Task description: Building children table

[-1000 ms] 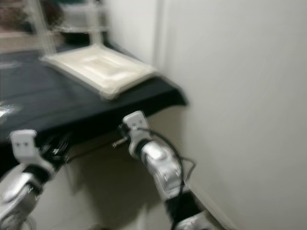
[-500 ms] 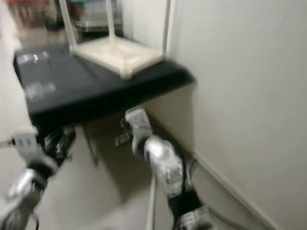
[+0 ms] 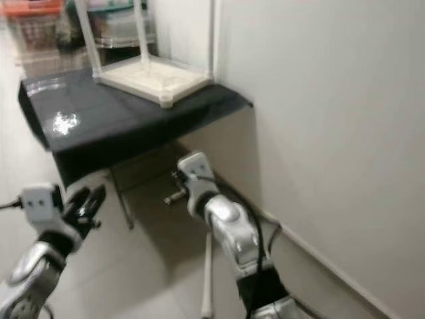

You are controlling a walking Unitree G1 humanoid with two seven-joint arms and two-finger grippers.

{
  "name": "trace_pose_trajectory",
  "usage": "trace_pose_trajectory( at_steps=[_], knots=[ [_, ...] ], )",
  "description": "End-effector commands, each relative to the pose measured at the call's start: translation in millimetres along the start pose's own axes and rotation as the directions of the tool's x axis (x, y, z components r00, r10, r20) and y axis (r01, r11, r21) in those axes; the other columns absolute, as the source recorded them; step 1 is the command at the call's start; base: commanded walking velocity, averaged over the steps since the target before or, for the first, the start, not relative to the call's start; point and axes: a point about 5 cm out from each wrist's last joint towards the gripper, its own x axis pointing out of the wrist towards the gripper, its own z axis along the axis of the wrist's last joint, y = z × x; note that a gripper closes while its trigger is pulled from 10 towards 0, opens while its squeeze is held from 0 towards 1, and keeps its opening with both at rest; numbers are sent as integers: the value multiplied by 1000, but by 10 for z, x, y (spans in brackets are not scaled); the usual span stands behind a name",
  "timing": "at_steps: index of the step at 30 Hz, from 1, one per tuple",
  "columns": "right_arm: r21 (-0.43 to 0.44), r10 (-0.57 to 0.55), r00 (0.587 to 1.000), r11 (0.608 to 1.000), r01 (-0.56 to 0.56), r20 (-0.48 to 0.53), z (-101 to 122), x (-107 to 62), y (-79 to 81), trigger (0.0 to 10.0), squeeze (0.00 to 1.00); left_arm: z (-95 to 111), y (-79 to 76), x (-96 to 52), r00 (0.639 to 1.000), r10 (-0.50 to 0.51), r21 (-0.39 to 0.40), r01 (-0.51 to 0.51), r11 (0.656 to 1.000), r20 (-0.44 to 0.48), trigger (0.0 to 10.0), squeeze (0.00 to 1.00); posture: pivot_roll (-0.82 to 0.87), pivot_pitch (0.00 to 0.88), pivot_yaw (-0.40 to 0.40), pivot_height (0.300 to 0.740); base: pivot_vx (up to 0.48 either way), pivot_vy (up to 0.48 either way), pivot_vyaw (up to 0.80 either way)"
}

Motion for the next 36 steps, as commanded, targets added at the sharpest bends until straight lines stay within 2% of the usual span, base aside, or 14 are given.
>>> trace_pose_trajectory(
  at_steps=[1,26,32,36],
  knots=[
    [-3,10,1000,1000,-10,-10,-18,-10,42,10000,0,-92,40,-20,999,20,8,-19,1000,-44,10000,0,-77,0,-40,740,0,0,0],
    [-46,-26,999,999,25,-35,-146,-122,10,10000,0,-114,5,45,999,-16,26,17,1000,-51,10000,0,-97,0,-7,740,0,474,0],
    [-64,-23,999,998,20,-35,-162,-128,28,10000,0,-108,3,45,1000,-11,52,13,999,-27,10000,0,-95,0,-8,740,0,0,0],
    [-76,-10,1000,997,8,-29,-150,-116,47,10000,0,-92,-37,70,999,-33,41,34,999,-19,10000,0,-93,0,-7,740,0,0,0]
  ],
)
